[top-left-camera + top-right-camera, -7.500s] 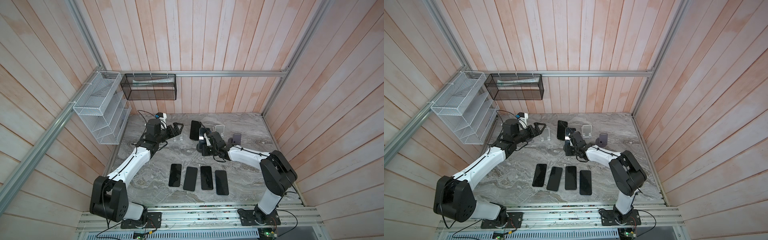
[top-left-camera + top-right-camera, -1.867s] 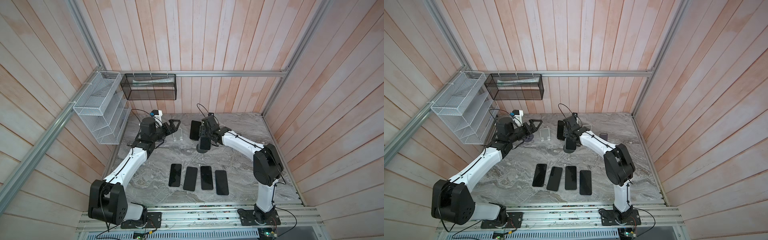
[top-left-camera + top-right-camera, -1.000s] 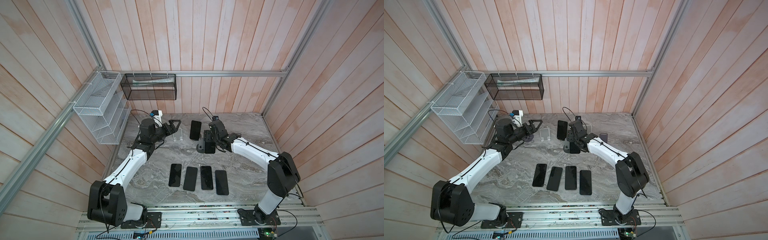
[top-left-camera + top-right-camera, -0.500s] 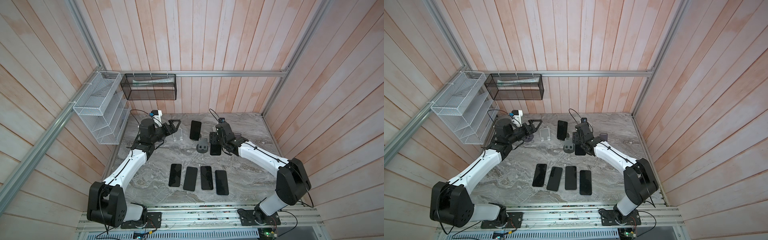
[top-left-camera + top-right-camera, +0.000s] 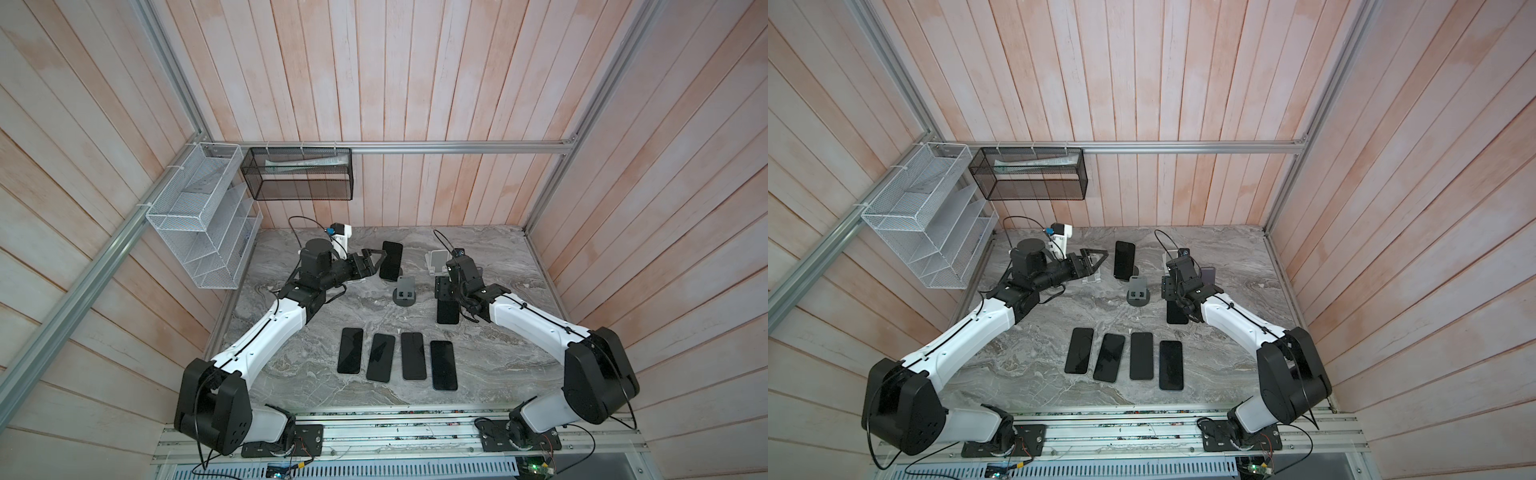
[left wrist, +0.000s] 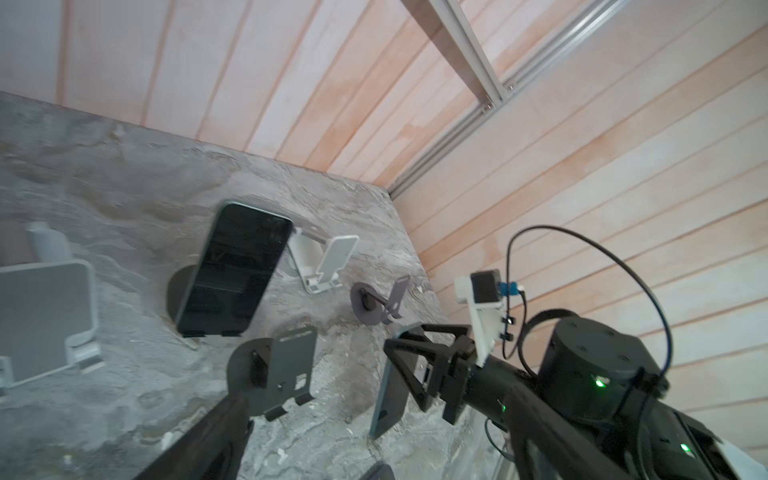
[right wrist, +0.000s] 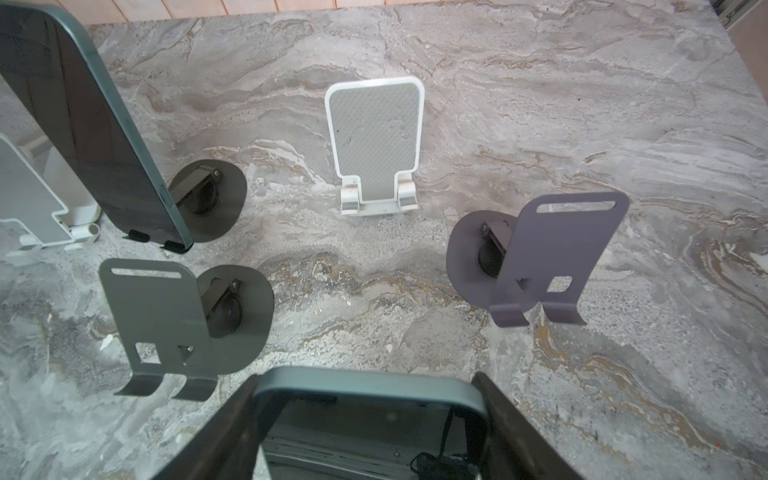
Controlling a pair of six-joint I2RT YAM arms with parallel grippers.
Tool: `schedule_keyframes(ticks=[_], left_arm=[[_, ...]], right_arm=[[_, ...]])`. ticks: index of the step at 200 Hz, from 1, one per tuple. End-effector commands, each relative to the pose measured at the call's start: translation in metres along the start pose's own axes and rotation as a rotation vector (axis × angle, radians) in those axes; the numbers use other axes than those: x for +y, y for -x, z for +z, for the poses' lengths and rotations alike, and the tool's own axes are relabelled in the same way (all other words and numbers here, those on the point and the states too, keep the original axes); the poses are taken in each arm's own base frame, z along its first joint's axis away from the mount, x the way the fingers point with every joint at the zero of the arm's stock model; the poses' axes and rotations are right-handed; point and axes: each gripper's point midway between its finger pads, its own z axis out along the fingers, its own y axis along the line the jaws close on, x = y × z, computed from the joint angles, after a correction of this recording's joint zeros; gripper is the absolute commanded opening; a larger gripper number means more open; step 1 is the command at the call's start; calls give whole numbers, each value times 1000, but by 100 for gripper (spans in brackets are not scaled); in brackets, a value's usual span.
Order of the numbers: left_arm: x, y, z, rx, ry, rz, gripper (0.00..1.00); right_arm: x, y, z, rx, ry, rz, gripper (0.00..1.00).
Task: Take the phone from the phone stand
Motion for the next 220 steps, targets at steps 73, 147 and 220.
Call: schedule_keyframes(ticks=[73, 147, 220], left_arm=[[-15, -21, 12, 69, -5, 62, 96], [-12, -17, 9, 52, 24, 73, 95], [-12, -16, 9, 49, 29, 75, 95]], right_arm=[[6, -13, 40, 128, 59, 4, 55], [6, -33, 72, 217, 45, 25, 55], [3, -52, 88, 277, 7, 87, 57]])
